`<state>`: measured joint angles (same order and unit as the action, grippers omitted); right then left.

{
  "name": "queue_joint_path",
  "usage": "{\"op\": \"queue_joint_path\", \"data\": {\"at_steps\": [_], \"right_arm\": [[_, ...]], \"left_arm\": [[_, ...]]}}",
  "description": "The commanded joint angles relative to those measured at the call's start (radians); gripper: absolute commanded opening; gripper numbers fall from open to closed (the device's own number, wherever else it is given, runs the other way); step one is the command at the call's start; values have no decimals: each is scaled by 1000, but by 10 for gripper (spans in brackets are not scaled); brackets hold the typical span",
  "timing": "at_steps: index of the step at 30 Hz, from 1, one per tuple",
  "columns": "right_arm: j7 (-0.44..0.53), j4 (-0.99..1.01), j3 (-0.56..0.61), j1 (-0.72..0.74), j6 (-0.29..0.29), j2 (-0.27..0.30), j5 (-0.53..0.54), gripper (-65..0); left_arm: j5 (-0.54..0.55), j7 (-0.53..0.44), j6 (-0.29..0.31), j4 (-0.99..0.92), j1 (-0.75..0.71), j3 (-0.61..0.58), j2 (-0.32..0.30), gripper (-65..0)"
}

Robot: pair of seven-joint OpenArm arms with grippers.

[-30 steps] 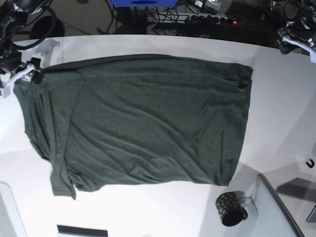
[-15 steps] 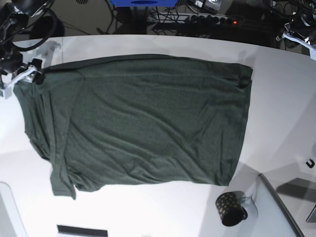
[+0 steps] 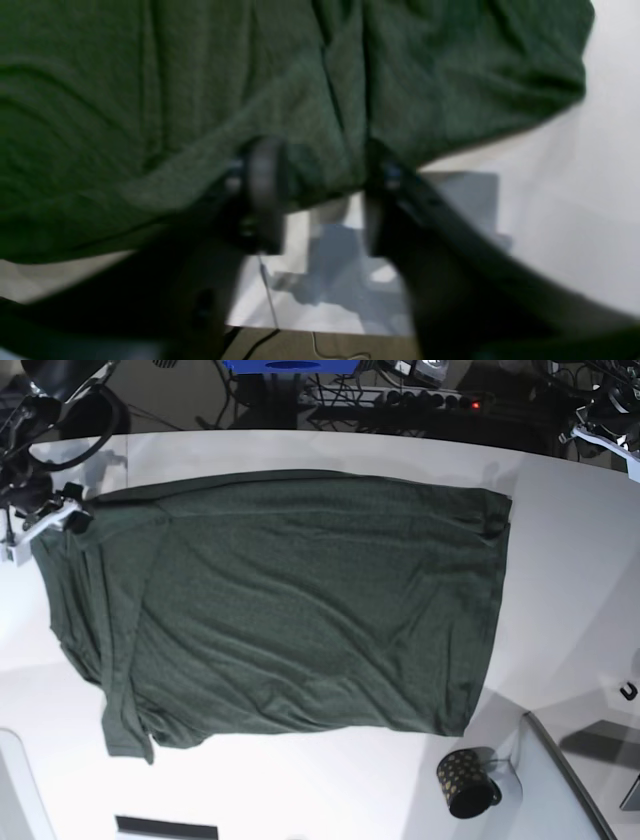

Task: Layout the t-shirt on the table in an organized manner, then fold the t-shirt properly
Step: 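Hold the corner with the right gripper and drag it outward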

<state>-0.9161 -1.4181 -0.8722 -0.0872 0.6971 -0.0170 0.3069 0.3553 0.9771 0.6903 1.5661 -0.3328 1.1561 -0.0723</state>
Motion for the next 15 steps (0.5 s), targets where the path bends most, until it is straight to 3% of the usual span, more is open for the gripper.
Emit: {"op": "queue_joint_path", "data": {"at_steps": [1, 5, 15], "right_arm": [[13, -16, -2, 14, 1, 12, 10, -495], [13, -16, -2, 27, 1, 12, 10, -579], [13, -16, 0, 76, 1, 13, 7, -587]], "left_arm": [[12, -14, 8, 15, -7, 5, -16, -650], [12, -14, 8, 6, -7, 3, -16, -650], [12, -14, 8, -66, -7, 3, -39, -650]]}}
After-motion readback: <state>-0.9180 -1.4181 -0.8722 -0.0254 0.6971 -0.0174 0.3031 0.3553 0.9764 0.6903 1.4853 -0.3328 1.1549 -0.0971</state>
